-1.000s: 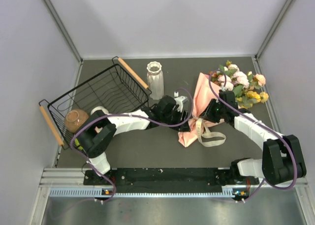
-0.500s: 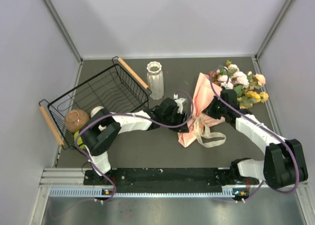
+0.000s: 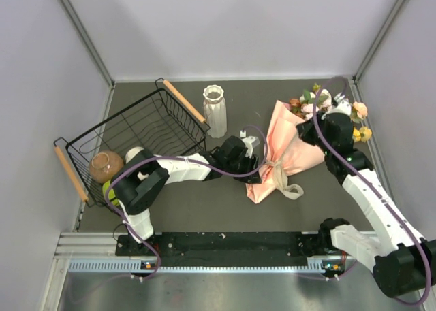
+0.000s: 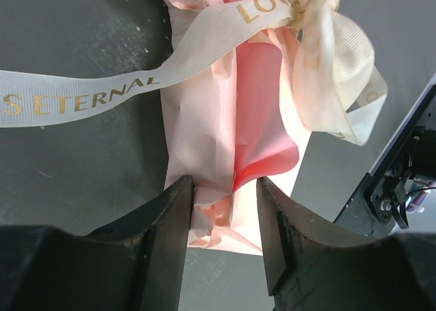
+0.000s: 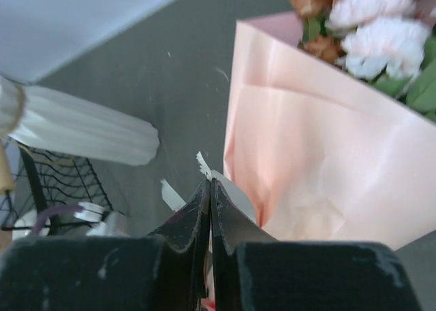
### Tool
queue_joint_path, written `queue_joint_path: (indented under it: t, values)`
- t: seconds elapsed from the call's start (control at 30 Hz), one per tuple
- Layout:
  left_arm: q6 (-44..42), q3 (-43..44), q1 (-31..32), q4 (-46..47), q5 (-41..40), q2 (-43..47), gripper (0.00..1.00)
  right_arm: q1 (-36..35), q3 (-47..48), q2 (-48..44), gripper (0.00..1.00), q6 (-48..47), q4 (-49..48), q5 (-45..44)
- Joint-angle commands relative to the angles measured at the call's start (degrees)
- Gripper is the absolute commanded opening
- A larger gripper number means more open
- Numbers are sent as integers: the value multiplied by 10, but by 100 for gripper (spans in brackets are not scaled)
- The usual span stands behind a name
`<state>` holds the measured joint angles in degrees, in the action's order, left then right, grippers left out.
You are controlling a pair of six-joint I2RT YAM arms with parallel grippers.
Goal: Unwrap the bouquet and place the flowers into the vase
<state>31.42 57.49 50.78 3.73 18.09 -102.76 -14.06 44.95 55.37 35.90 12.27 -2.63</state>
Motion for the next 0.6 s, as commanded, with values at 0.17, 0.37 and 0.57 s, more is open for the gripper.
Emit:
queue_joint_path:
  t: [0.17, 0.37, 0.57]
  values:
    - [-3, -14, 5, 1, 2, -27, 48, 3, 286, -43, 0, -89, 92, -140]
    - [-7, -12, 5, 4, 4, -28, 48, 3, 446, -59, 0, -146, 140, -242]
    - [-7, -13, 5, 8, 9, -31, 48, 3, 549, -81, 0, -192, 146, -289]
